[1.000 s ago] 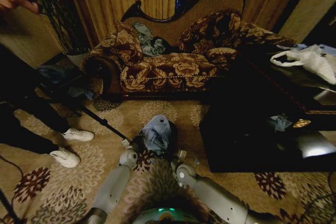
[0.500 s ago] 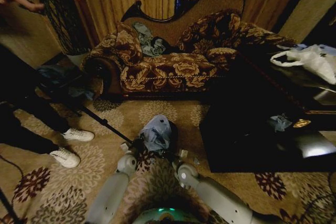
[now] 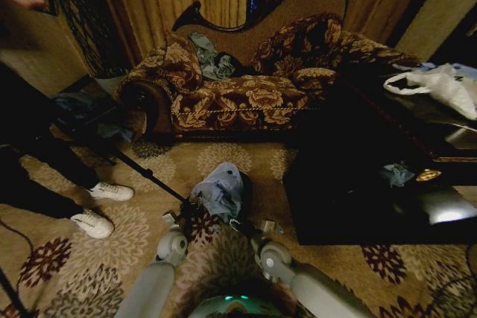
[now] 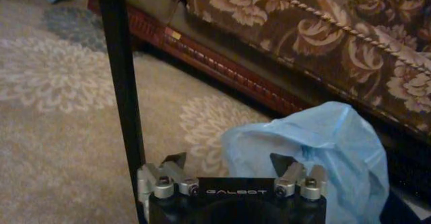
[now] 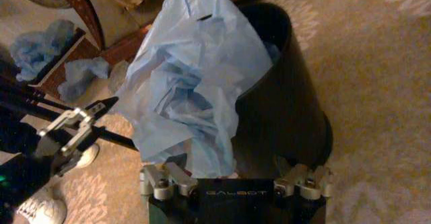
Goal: Place a garbage bag over the trash bin.
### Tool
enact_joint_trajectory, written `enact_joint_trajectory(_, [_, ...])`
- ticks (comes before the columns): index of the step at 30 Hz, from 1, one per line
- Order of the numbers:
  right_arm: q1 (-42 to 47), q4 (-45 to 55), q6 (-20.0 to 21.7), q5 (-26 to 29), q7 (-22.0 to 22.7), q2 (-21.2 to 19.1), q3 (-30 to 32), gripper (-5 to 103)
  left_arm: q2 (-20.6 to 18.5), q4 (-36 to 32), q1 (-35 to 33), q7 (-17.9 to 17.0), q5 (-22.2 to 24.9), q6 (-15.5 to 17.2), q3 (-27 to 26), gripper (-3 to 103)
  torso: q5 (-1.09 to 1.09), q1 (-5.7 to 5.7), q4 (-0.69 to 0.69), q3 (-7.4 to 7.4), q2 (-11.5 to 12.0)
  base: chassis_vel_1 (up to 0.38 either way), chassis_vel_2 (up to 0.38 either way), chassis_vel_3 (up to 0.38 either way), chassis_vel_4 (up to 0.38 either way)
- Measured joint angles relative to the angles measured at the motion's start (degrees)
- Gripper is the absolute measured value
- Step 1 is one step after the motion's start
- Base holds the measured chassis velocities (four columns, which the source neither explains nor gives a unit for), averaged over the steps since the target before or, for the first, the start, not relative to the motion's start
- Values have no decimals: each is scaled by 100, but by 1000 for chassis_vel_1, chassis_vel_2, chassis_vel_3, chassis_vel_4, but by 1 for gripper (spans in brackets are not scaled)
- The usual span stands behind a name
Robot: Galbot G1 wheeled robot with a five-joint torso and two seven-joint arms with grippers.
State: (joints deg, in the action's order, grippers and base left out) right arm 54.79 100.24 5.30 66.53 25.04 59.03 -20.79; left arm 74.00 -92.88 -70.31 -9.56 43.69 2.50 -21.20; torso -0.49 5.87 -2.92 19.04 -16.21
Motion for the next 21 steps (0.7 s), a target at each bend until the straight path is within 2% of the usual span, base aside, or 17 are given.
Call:
enact_joint_trajectory(1, [132,168,11,-15,-18,-95,134,93,5,-220,-130,-69,-54,42,-41,93,0,0,0,0,0,0,0,0,0])
enact_joint_trajectory(2, [132,168,11,-15,-18,-95,134,93,5,-220,-130,-69,-54,42,-41,93,0,0,0,0,0,0,0,0,0])
enact_joint_trajectory(3, [186,239,21,-18,-25,-130,203,97,11,-350,-195,-101,-79,73,-69,93,0,0,0,0,0,0,0,0,0])
enact_joint_trajectory(4, [278,347,30,-55,-53,-187,324,99,16,-566,-282,-165,-135,145,-113,99,0,0,0,0,0,0,0,0,0])
enact_joint_trajectory(11, [523,530,66,-238,-277,-262,774,100,-47,-1335,-308,-353,-40,447,-64,100,1,0,2,0,0,0,0,0,0])
enact_joint_trajectory(14, [775,685,93,-345,-454,-192,1256,100,-167,-1709,101,-694,578,939,198,100,0,1,2,1,0,0,0,0,0])
enact_joint_trajectory(16, [844,716,102,-381,-512,-168,1377,100,-203,-1744,195,-729,685,1024,241,100,0,1,1,1,0,0,0,0,0])
enact_joint_trajectory(17, [1103,779,113,-550,-769,-68,1785,100,-330,-1803,524,-798,933,1273,350,100,1,1,1,1,0,0,0,0,0])
enact_joint_trajectory(19, [1247,795,116,-658,-906,-16,1981,100,-399,-1797,693,-817,1026,1354,398,100,1,1,2,1,0,0,0,0,0])
enact_joint_trajectory(21, [1647,822,116,-984,-1294,154,2544,100,-610,-1615,1223,-885,1234,1513,568,100,1,0,-1,0,0,0,0,0,0])
